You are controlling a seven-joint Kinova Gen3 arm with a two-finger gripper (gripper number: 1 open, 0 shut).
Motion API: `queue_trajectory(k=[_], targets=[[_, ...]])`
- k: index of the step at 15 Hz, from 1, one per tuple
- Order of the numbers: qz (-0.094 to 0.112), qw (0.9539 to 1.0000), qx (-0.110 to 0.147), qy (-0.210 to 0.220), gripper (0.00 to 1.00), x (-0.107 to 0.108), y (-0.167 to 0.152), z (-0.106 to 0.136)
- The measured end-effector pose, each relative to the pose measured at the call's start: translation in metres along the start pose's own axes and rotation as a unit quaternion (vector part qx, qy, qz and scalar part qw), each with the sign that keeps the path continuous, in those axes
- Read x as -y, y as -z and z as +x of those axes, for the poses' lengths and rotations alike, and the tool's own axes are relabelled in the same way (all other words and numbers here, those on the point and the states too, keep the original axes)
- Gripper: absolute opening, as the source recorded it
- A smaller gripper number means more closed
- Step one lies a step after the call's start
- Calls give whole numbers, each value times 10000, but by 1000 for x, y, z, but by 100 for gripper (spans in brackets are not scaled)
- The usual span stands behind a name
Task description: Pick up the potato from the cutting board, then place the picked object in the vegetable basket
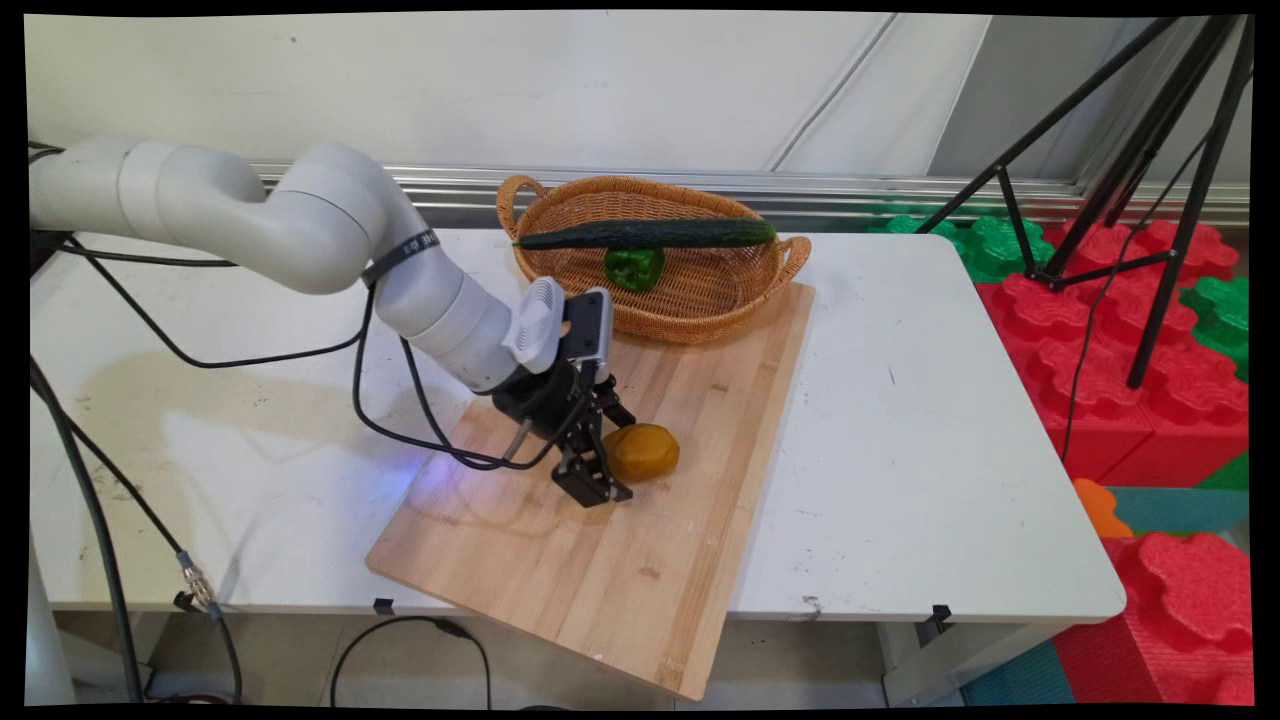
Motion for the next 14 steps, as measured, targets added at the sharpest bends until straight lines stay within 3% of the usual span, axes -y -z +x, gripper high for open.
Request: queue_trajectory(k=[2, 3, 14], targets=[[10, 10000, 1, 7, 100, 0, -5, 2], [11, 10000, -4, 4, 0, 0, -7, 3], [135, 9998, -163, 38, 0, 0, 1, 11]])
